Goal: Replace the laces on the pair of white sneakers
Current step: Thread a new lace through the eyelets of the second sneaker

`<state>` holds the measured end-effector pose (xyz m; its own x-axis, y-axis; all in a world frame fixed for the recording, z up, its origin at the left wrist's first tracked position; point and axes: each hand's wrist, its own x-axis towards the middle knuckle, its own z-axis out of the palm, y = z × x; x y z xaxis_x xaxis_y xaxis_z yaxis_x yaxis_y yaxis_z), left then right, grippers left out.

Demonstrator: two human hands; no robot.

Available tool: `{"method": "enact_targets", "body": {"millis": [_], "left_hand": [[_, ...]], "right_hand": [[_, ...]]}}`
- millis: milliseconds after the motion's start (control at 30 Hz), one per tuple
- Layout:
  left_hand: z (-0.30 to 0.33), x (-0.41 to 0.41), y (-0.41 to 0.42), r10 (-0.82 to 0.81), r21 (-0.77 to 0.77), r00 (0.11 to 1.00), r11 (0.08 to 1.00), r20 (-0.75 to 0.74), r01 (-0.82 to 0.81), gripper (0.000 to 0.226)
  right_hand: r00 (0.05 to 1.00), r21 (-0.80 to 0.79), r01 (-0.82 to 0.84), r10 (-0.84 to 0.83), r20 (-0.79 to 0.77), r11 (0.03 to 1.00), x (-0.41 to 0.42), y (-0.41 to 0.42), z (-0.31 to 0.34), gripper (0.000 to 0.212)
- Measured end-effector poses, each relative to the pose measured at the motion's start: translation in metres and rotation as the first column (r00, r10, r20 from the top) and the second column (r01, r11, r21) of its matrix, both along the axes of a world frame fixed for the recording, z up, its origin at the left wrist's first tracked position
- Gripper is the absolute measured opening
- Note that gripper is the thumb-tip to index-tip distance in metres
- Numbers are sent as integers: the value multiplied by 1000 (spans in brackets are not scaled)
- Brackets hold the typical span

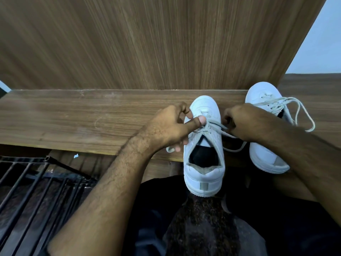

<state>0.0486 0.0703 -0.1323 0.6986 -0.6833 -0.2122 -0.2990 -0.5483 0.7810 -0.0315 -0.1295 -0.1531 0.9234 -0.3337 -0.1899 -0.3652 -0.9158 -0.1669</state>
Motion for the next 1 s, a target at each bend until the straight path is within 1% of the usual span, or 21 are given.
{"method": "enact_targets", "body": {"millis": [33,100,167,200,267,333,367,400,467,500,600,633,667,700,733,767,800,833,900,967,1000], "left_hand": [[0,0,0,-20,-4,1000,1000,18,20,38],[0,0,-1,-28,-11,996,1000,87,29,36],[0,-1,-3,13,-12,986,1000,164,-11,43],[1,0,-4,45,-13,983,999,180,-44,49],[-1,1,-6,133,-24,964,991,231,-132,58],[-4,4,-8,182,-33,900,982,396,-185,54],[-5,5,-9,175,-55,883,984,436,-169,48],[-5,6,-11,156,-100,905,987,396,-127,39],[-2,1,-13,53,-259,992,966,114,-22,29],[-1,-1,-14,-22,-345,1000,938,-4,19,29],[8,-10,-16,-104,-519,986,855,-129,22,29],[12,-10,-16,-88,-549,982,836,-165,-17,29],[15,-10,-16,-74,-574,976,817,-203,-57,31],[17,-8,-16,-55,-598,970,795,-238,-102,35],[18,-5,-15,-37,-621,961,769,-276,-149,37],[17,-3,-15,-19,-636,954,749,-301,-186,39],[17,-1,-14,3,-636,954,745,-300,-202,40],[15,0,-13,31,-622,963,758,-266,-196,41],[8,0,-13,89,-524,993,844,-78,-117,41],[2,-1,-15,79,-395,989,918,123,-24,40],[1,-4,-17,74,-364,987,931,144,-16,39]], "right_hand": [[995,105,27,-38,96,994,-2,-1,5,4],[926,323,35,-152,345,946,-6,-2,14,10],[795,575,-75,-299,528,815,-7,0,23,8],[742,681,-171,-361,564,712,-6,4,27,6],[689,781,-338,-427,585,526,-5,11,31,6],[681,803,-426,-437,588,416,-4,18,31,8],[686,809,-451,-433,584,376,-4,20,31,8],[693,814,-470,-429,579,339,-4,23,32,9],[703,821,-503,-425,570,268,-6,28,34,12],[705,822,-521,-427,566,230,-7,29,35,12],[688,828,-544,-495,531,134,-7,29,40,10],[673,836,-531,-530,516,140,-6,27,40,9],[652,840,-506,-552,520,195,-6,24,39,9],[629,827,-469,-540,559,310,-6,19,36,10],[621,781,-415,-483,618,466,-6,15,33,13],[636,703,-360,-391,666,613,-5,11,28,16],[669,621,-319,-294,683,716,-5,9,24,20],[718,562,-289,-214,663,775,-5,7,21,23],[803,466,-253,-84,590,848,-6,7,15,30],[826,230,-230,65,560,946,-6,9,10,31],[819,130,-228,117,562,965,-5,11,8,30]]}}
